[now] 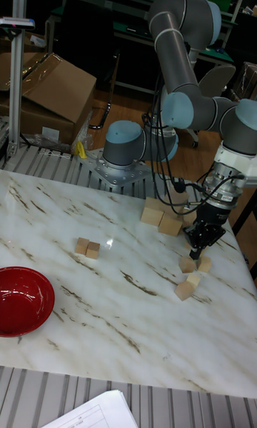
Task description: Stack the blocks into a pyramid shape
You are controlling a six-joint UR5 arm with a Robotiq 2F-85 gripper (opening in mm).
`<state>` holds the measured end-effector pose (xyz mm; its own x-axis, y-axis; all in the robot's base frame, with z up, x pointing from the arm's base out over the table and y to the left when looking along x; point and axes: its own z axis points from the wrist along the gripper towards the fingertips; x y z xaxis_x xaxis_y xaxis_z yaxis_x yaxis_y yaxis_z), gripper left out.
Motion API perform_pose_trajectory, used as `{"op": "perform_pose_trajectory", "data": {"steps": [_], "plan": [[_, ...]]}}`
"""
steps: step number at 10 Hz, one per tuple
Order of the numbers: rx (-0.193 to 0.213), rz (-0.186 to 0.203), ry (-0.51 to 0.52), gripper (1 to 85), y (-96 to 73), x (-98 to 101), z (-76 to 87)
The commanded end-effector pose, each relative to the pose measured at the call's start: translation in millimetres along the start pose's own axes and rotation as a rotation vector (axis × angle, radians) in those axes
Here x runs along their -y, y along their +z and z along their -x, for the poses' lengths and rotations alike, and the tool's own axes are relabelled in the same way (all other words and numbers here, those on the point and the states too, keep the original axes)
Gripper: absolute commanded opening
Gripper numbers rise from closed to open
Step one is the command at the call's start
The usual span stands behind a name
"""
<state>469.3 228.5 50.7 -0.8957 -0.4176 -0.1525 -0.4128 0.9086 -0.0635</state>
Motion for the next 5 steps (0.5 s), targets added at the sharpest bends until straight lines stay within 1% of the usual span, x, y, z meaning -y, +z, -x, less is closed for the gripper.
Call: {"op": "perform_pose_trajectory", "data": {"steps": [1, 2, 3, 4, 5], "plan": [[-0.010, 0.074, 0.056, 1.0, 7.2, -18.7, 1.3], [-0.001, 0.097, 0.076, 1.0, 11.4, -24.2, -3.1], [-0.038, 0.114, 0.081, 1.0, 10.6, -26.1, -14.5], [-0.052, 0.085, 0.026, 2.3, 10.8, -18.1, -19.2], [-0.046, 0.085, 0.002, 9.3, 10.8, -17.4, -17.4]]}}
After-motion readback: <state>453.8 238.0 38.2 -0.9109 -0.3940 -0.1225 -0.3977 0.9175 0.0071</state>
